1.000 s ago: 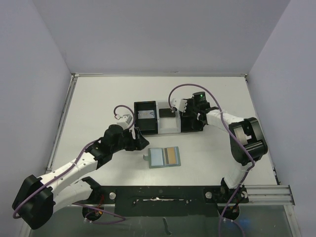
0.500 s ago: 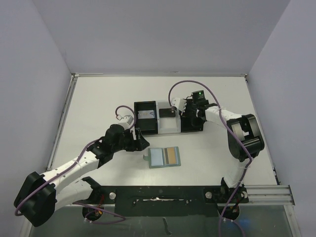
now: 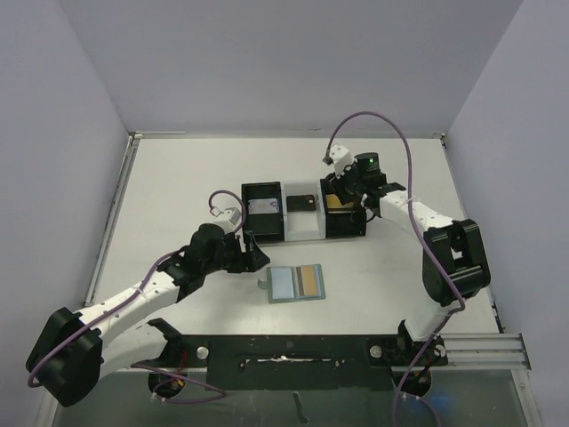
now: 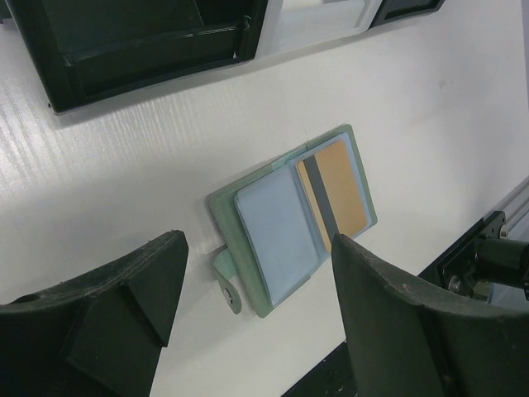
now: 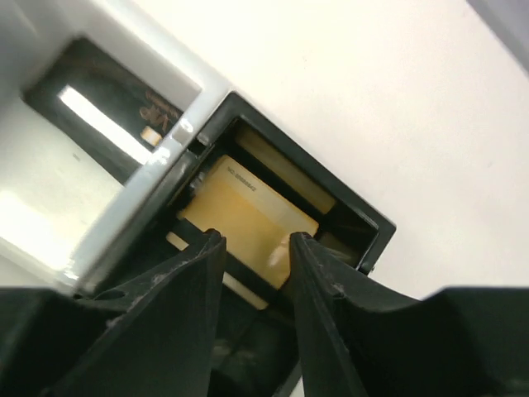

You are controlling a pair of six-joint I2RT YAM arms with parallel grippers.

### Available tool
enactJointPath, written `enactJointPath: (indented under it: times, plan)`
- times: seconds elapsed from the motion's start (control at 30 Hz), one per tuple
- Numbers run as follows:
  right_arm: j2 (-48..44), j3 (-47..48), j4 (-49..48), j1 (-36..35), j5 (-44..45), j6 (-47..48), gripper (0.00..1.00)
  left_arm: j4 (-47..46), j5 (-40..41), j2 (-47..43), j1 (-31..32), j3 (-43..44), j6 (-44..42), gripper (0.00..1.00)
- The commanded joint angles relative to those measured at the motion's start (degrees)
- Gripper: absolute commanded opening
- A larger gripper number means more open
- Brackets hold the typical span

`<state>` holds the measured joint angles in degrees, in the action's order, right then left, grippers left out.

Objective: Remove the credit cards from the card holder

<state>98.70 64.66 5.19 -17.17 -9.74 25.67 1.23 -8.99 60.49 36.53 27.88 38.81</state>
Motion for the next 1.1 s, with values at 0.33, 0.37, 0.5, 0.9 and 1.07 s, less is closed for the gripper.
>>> enactJointPath:
  times: [0.33, 0.37, 0.5, 0.9, 1.07]
  plan:
    - [0.0, 4.82, 17.22, -1.39, 8.92, -52.09, 0.18, -3.16, -0.44, 2.34, -0.53, 2.97, -0.76, 0.71]
    - [0.86, 5.57, 18.17, -1.85, 9.91, -51.94, 0.18, -3.17, -0.42, 2.25, -0.56, 2.97, -0.77, 0.7]
    - [3.65, 7.42, 19.95, -2.93, 13.61, -51.43, 0.19, -2.66, -0.35, 2.16, -0.79, 3.21, -1.22, 0.7]
    - [9.25, 10.37, 19.44, -3.38, 18.68, -51.25, 0.21, -2.54, -0.4, 2.44, -1.39, 3.14, -1.73, 0.7]
    - [10.92, 10.13, 17.56, -3.36, 19.67, -52.3, 0.21, -2.22, -0.26, 1.86, -1.58, 2.86, -1.4, 0.7]
